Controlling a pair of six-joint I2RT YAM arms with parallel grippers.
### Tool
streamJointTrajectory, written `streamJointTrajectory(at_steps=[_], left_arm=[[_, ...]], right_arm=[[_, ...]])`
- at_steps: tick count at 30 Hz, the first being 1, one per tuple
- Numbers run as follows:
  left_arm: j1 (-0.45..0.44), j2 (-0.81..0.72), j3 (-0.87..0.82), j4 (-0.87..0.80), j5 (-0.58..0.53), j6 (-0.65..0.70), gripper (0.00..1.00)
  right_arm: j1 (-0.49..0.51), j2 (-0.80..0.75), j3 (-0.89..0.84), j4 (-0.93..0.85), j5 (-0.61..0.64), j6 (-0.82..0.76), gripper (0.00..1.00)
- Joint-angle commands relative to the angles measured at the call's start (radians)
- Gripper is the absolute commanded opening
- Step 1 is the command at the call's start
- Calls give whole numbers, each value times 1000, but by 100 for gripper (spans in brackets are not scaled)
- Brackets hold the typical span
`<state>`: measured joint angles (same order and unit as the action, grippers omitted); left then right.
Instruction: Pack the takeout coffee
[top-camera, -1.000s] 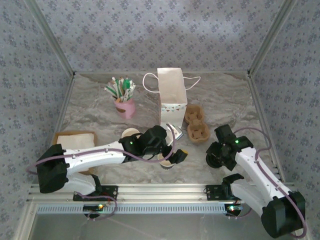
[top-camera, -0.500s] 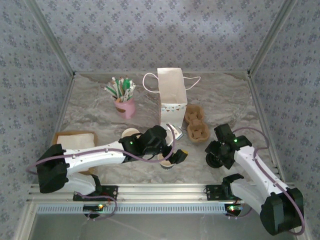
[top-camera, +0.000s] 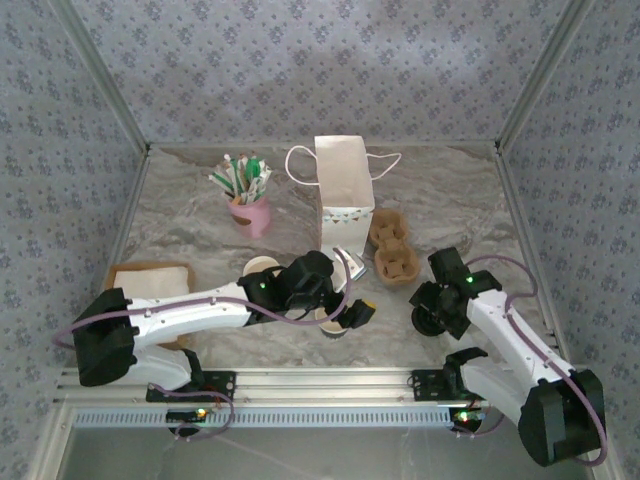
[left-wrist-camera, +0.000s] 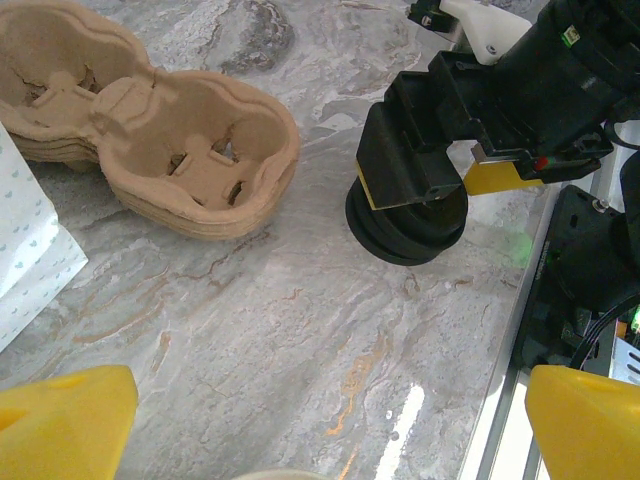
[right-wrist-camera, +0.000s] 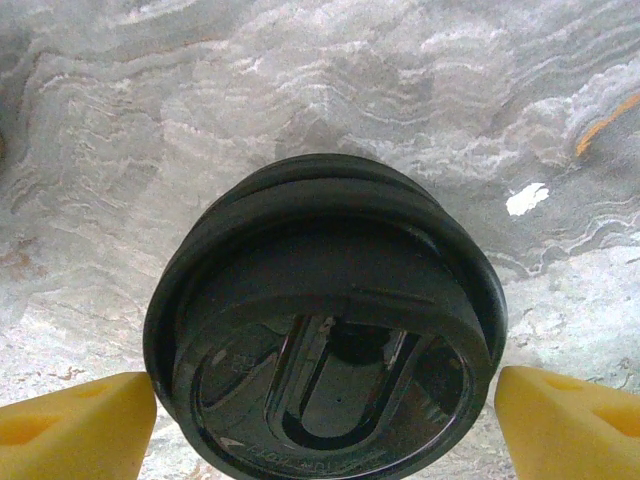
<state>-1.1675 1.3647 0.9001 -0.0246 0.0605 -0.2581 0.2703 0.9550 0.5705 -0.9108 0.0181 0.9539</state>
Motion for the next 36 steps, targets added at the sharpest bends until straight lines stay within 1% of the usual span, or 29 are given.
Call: streamJointTrajectory(at_steps=[1,9,18,36], left_arm=[[-5,0,6,23,19,5,100],[-6,7,9,23,26,3,99],[-6,12,13,22,29,3,100],[-6,20,13,24,31,3,100]], right_arm=[[-11,3,-18,-11,14,10,90],[-15,5,-24,-2,12,11,87],[-16,-5,-19,-8,11,4,76],[-17,-38,21,-68,21,-4,74]])
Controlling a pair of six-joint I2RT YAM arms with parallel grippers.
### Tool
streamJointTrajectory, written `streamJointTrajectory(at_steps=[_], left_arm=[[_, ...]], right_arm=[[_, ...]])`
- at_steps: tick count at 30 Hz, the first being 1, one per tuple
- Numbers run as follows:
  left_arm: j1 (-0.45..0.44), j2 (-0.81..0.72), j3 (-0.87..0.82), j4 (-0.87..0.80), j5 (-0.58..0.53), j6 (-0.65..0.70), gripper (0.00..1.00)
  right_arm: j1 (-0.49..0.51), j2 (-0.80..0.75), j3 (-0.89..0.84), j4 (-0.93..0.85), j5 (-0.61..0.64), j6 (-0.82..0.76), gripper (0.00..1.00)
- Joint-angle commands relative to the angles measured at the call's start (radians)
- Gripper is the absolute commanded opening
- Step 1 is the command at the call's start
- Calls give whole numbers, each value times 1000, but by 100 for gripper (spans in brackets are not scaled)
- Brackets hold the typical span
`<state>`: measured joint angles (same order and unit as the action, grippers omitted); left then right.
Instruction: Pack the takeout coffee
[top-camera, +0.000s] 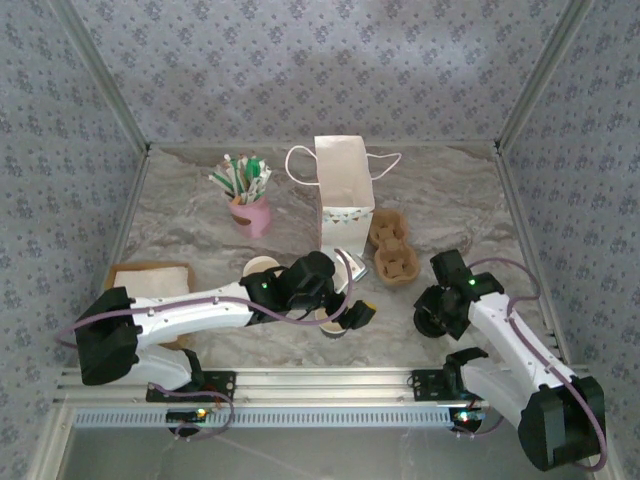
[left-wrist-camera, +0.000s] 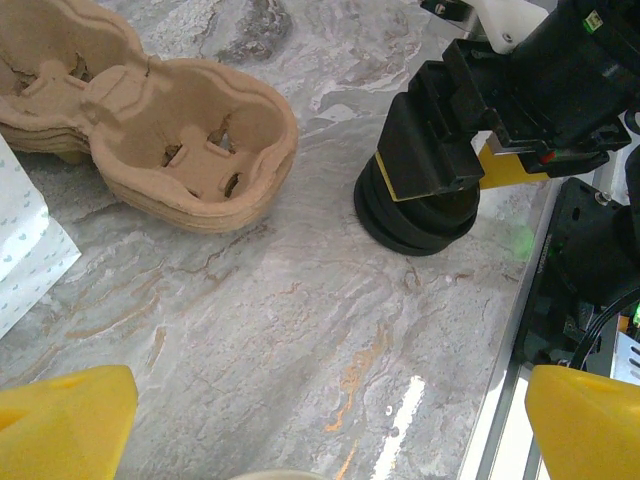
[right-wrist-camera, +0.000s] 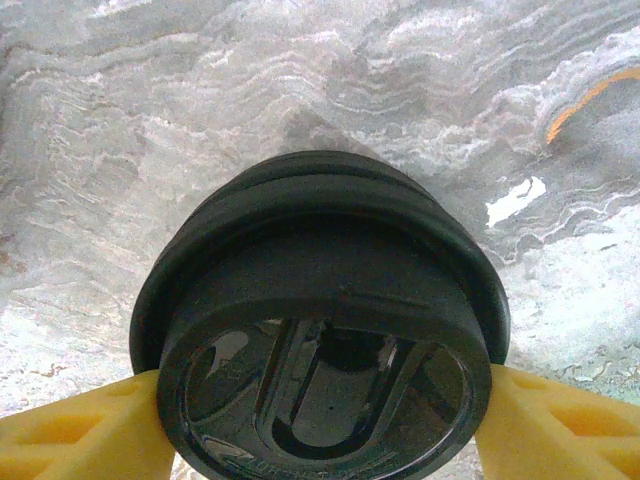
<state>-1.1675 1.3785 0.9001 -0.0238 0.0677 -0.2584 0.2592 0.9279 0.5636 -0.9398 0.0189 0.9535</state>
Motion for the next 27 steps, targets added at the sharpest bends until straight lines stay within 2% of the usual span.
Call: streamJointTrajectory(at_steps=[1,14,21,24,27], left_arm=[[-6,7,13,23,23,4,99],[-6,14,13,24,23,2,99],[-6,22,16,24,26,1,99],[-5,25,17,25,29,1,99],[-6,27,18,24,32,-1,100]], right_arm=[[-5,-12,29,-39,22,-3,74],[14,4,72,-85,99,-21,74],[63,21,89,-42,49,-55,72],[79,64,76,5,-10,-91,72],[84,144,87,-34,41,-101,72]])
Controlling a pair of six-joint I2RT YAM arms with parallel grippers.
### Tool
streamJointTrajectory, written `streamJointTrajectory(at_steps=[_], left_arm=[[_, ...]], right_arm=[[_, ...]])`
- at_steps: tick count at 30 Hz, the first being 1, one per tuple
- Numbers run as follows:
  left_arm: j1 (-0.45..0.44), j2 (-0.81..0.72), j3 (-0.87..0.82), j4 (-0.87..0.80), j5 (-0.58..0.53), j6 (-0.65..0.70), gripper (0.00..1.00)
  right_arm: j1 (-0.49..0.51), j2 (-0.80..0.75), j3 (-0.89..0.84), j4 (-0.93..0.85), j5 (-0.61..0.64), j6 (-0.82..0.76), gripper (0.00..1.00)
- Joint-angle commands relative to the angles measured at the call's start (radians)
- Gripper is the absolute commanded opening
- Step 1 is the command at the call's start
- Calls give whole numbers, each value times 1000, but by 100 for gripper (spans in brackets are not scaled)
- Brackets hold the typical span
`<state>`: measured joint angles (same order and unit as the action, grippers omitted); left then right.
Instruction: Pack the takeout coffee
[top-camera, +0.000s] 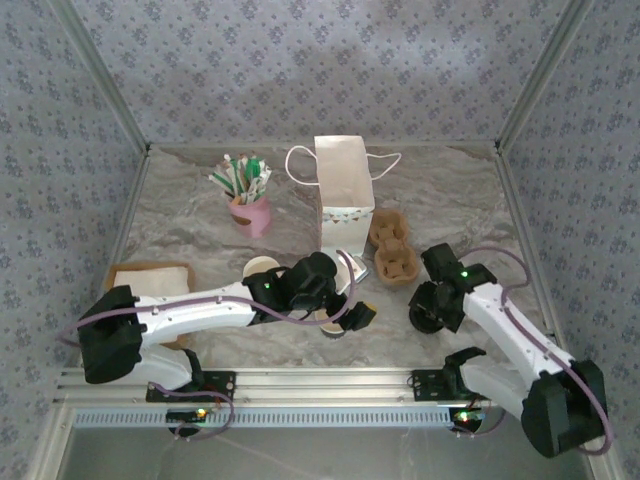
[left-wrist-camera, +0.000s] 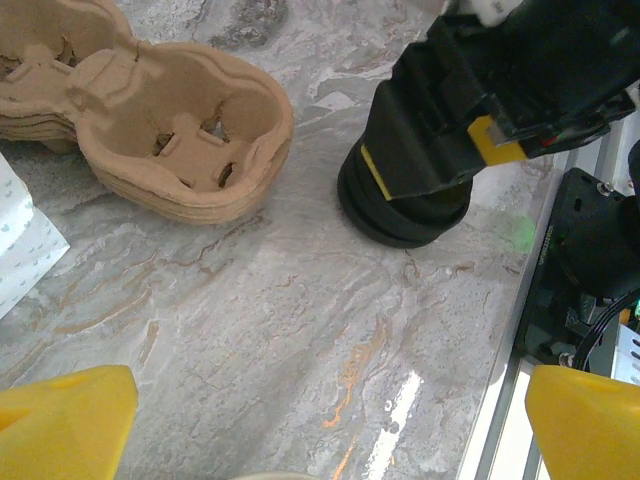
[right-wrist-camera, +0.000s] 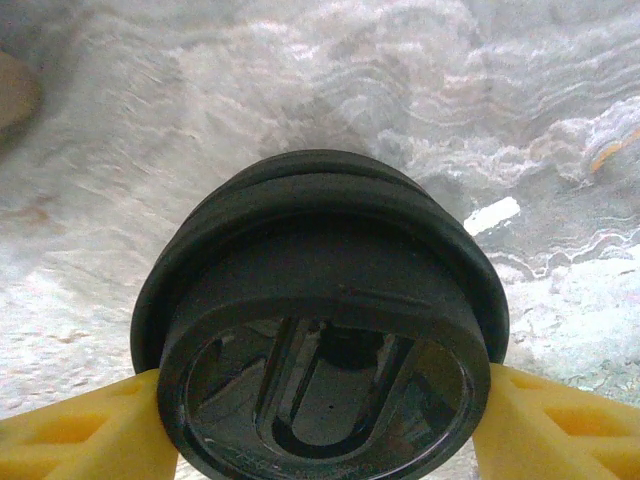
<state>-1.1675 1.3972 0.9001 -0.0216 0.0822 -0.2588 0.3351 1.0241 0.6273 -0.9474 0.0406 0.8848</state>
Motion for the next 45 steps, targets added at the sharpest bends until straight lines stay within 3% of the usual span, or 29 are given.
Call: streamJointTrajectory(at_steps=[1,14,21,23,27,33,38,45], left_arm=[[-5,7,19,22,16,1,100],[-6,19,26,20,27,-7,96],[6,57,43,18,66,-36,77],[17,68,45,23,87,-50,70],[52,92,51,41,156,-88,55],[78,172,152,-3,249,-176,45],[89,213,224,-68,249,-226,40],[86,253,254,-55,163,-267,35]], right_arm=[[15,62,28,-28,26,-32,72],[91,19,67,-22,-8,-37,73],[89,62,61,-18,-40,-59,73],[88,75,77,-60,-1,-86,73],[83,12,78,-78,5,-54,73],[30,-7,59,-71,-68,-86,73],[-13,-12,45,-65,-103,-127,73],[-46,37,36,-69,-85,-145,73]])
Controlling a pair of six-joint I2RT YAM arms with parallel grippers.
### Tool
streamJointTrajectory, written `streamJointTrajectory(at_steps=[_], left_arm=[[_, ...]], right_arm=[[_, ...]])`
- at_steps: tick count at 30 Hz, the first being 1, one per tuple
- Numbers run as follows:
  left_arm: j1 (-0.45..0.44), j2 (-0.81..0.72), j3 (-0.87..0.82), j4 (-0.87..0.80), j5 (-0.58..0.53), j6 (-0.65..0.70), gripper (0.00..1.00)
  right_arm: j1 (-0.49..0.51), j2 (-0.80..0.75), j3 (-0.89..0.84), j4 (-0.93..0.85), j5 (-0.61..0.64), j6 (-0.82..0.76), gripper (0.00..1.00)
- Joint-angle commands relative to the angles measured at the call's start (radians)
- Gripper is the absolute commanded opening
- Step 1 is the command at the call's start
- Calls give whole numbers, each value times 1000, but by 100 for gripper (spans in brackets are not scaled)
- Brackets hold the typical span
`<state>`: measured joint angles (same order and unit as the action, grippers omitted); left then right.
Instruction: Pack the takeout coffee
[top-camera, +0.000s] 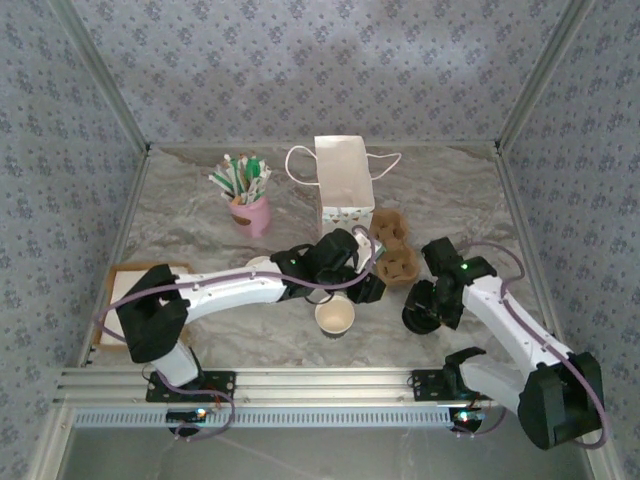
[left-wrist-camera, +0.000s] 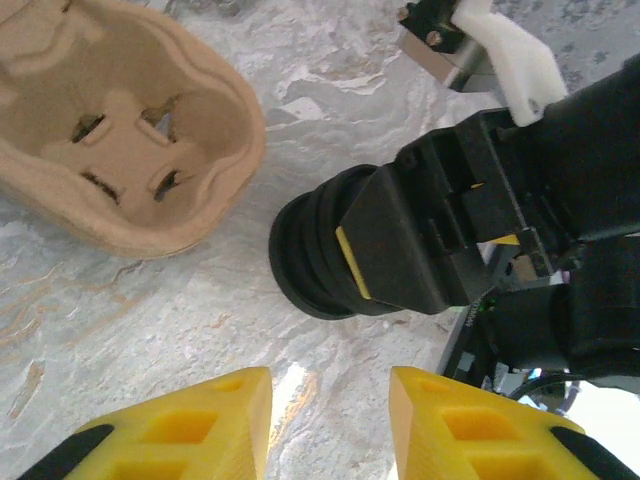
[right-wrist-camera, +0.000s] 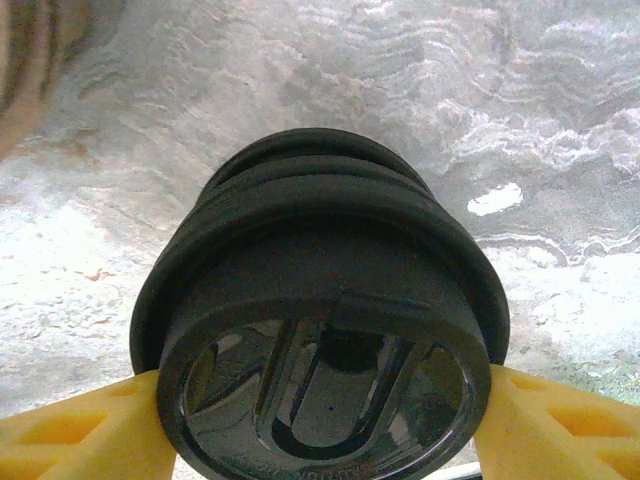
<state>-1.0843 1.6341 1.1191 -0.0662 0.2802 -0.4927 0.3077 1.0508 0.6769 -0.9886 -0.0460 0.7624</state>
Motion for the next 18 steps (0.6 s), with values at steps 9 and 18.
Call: streamJointTrajectory(at_steps=[9,18], left_arm=[[-19,61,51,64,-94,-75,32],[-50,127,82,96,-88,-83,32]], right_arm=[[-117,-33,-17,-19,-87,-26,73],[-232,-69,-16,-29,-222,-61,72]])
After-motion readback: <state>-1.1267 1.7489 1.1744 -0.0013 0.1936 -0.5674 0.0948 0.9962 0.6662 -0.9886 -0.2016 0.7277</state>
